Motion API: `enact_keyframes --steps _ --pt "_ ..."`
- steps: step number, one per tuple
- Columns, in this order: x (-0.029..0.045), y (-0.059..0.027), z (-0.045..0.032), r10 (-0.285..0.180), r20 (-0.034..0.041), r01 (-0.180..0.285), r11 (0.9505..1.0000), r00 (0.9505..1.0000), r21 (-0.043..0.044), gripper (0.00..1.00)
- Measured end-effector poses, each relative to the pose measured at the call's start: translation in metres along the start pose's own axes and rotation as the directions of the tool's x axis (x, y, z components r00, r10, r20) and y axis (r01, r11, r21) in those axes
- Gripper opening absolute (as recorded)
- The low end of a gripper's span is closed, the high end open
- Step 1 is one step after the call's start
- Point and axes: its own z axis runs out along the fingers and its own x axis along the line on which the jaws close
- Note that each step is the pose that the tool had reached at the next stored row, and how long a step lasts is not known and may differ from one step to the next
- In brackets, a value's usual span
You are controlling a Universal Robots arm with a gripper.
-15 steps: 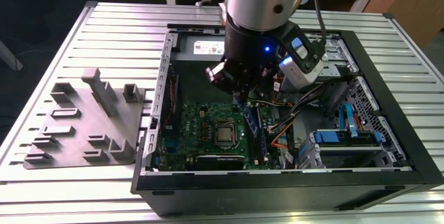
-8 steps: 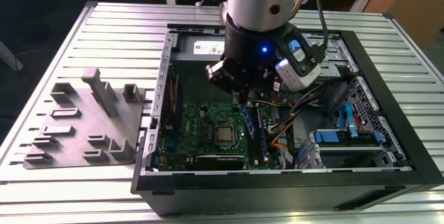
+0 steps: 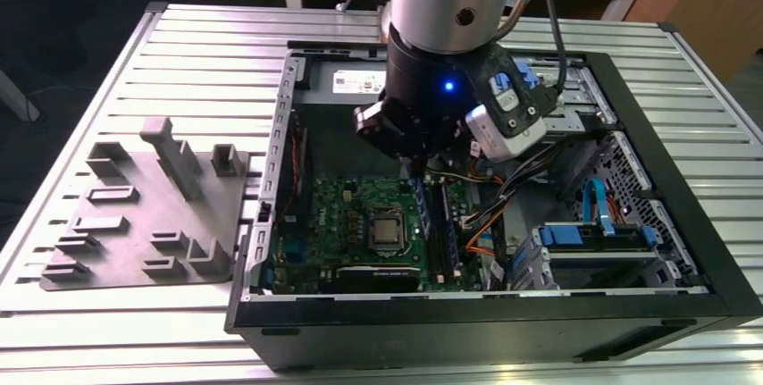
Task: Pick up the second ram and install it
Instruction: 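Insert the second ram into the second slot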
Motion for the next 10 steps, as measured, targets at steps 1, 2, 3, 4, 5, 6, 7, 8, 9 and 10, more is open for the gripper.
enact_keyframes --steps 1,2,3,4,5,6,7,8,9,10 --pt "0.0 0.0 0.0 0.014 0.0005 -0.014 0.9999 0.9999 0.0003 0.08" --pt "0.0 0.0 0.0 0.029 0.001 -0.029 0.9996 0.9996 0.0007 0.08" --pt "0.0 0.0 0.0001 0.043 0.0016 -0.043 0.9991 0.9991 0.001 0.08" --pt "0.0 0.0 0.0001 0.058 0.0021 -0.058 0.9983 0.9983 0.0013 0.08" --pt "0.0 0.0 0.0002 0.073 0.0027 -0.073 0.9974 0.9974 0.0016 0.08" --pt "0.0 0.0 0.0003 0.087 0.0032 -0.087 0.9962 0.9962 0.0019 0.08" --pt "0.0 0.0 0.0003 0.101 0.0037 -0.101 0.9949 0.9949 0.0021 0.08" --pt "0.0 0.0 0.0003 0.114 0.0042 -0.114 0.9935 0.9935 0.0024 0.08" --pt "0.0 0.0 0.0004 0.128 0.0047 -0.128 0.9918 0.9918 0.0027 0.08" --pt "0.0 0.0 0.0004 0.142 0.0053 -0.142 0.9899 0.9899 0.0029 0.08"
